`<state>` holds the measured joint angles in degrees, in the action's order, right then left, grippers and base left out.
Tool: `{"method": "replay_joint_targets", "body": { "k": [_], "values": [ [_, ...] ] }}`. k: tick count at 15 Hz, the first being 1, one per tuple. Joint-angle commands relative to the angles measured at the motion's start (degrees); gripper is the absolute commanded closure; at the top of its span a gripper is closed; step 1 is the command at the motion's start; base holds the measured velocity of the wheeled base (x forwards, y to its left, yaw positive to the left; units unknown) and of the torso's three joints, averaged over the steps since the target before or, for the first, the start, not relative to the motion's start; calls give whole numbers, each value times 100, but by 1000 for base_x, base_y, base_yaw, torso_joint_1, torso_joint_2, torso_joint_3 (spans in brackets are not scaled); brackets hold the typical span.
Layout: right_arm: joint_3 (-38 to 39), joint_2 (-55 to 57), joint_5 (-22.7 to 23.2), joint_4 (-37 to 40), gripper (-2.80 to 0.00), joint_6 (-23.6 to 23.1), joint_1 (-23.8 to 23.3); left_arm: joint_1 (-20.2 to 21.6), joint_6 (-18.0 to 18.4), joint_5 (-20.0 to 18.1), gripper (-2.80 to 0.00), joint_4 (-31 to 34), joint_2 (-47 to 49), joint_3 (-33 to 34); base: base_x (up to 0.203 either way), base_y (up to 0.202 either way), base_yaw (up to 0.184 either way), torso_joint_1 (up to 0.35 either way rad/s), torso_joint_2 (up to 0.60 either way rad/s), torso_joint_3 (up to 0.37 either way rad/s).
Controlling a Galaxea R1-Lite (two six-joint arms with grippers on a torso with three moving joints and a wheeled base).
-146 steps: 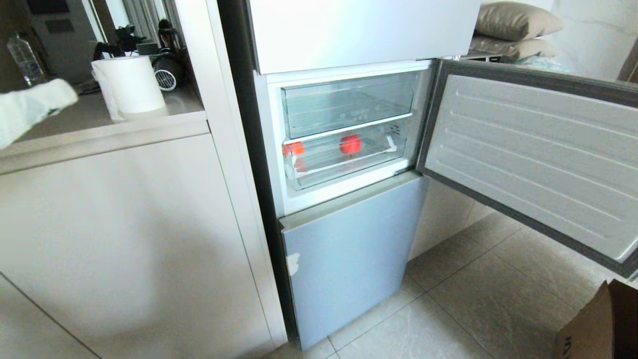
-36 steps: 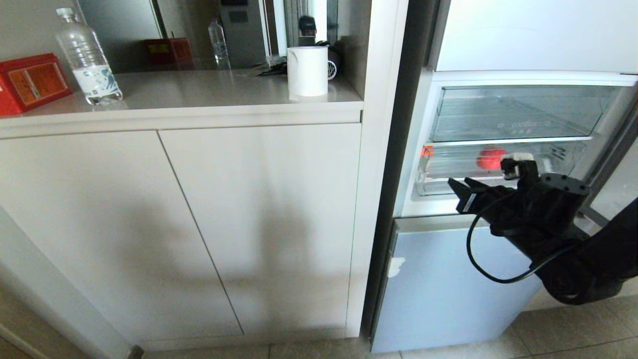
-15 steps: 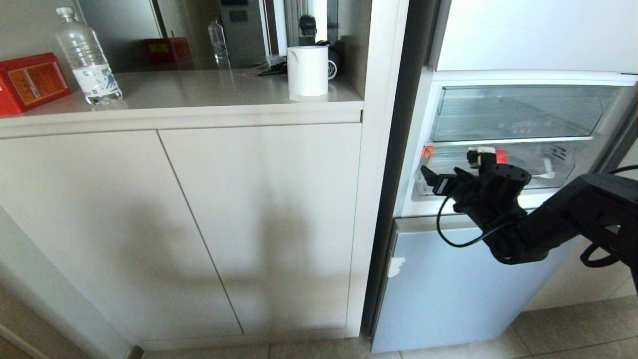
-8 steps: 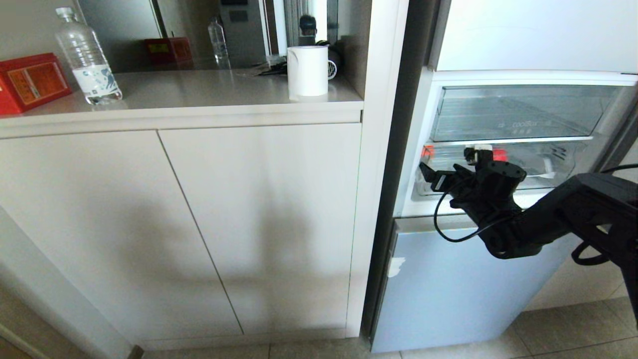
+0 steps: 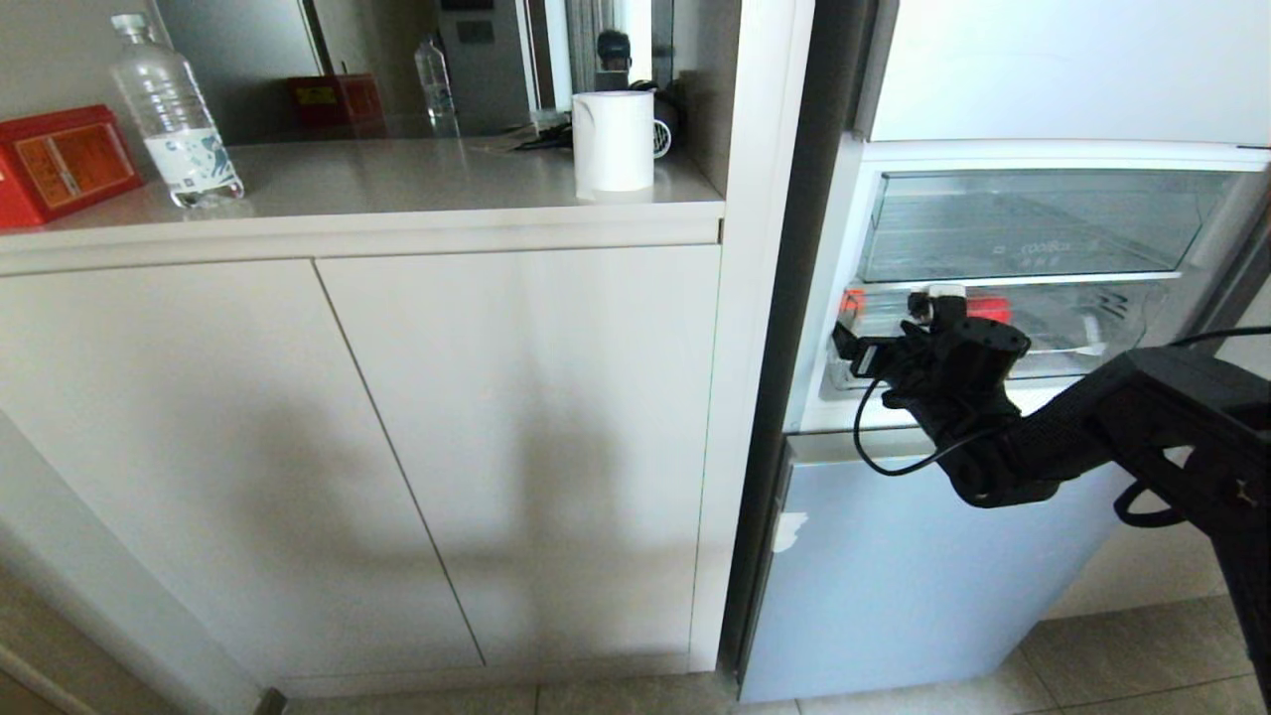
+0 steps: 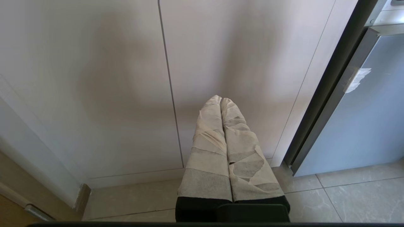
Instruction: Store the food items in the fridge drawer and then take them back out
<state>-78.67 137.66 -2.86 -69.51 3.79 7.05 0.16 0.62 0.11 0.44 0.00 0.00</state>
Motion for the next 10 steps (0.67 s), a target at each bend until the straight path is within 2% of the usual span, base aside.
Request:
{"method": "replay_joint_targets", "body": {
  "k": [1, 10],
  "values": [
    [-113, 77, -3, -37, -280, -19, 33, 2, -1, 6, 0, 0, 9, 0, 0, 0, 0, 0, 0, 0],
    [-421, 253, -163, 87, -280, -24, 166, 2, -1, 0, 0, 0, 9, 0, 0, 0, 0, 0, 0, 0]
  ]
}}
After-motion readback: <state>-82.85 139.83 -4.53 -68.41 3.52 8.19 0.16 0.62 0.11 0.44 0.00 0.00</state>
